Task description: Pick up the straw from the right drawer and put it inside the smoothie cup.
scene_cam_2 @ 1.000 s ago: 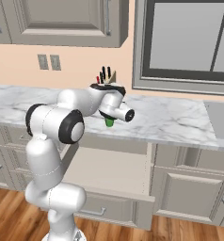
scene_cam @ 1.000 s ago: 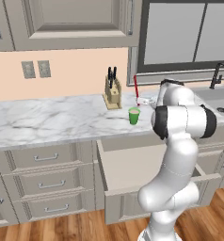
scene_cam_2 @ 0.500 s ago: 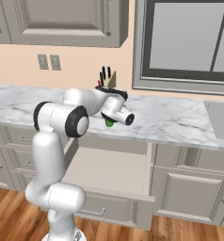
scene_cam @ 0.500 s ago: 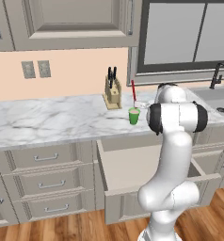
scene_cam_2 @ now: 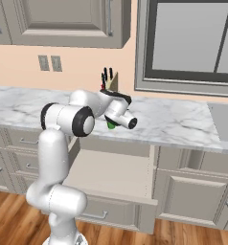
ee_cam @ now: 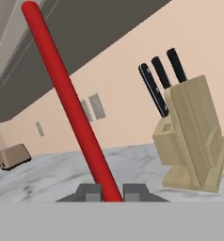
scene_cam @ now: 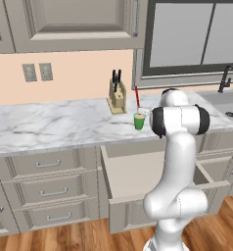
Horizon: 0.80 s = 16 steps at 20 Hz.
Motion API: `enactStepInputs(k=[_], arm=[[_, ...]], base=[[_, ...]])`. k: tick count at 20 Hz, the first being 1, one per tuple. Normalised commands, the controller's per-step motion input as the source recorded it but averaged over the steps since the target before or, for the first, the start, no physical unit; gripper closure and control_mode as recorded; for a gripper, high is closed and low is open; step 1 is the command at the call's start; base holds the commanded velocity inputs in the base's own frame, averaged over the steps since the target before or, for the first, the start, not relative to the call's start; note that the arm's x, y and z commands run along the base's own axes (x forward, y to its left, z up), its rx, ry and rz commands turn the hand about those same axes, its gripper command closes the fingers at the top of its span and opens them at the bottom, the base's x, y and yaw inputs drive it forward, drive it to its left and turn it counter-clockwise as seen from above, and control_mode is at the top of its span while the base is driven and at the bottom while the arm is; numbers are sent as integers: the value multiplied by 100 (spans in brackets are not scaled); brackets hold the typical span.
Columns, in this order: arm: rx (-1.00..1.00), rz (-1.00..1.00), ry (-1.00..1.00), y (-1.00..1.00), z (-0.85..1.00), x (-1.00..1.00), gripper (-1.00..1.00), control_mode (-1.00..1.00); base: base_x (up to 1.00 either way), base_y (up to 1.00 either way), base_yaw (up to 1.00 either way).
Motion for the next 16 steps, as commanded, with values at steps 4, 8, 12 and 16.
enactStepInputs(k=[4, 8, 12, 16], arm=[[0, 0, 0, -3, -10, 26, 100, -100], [0, 0, 0, -14, -4, 25, 100, -100], [0, 0, 0, -16, -6, 19, 100, -100], [0, 0, 0, -2, -18, 7, 100, -100]], base=[[0, 0, 0], [0, 0, 0], [0, 0, 0], [0, 0, 0]])
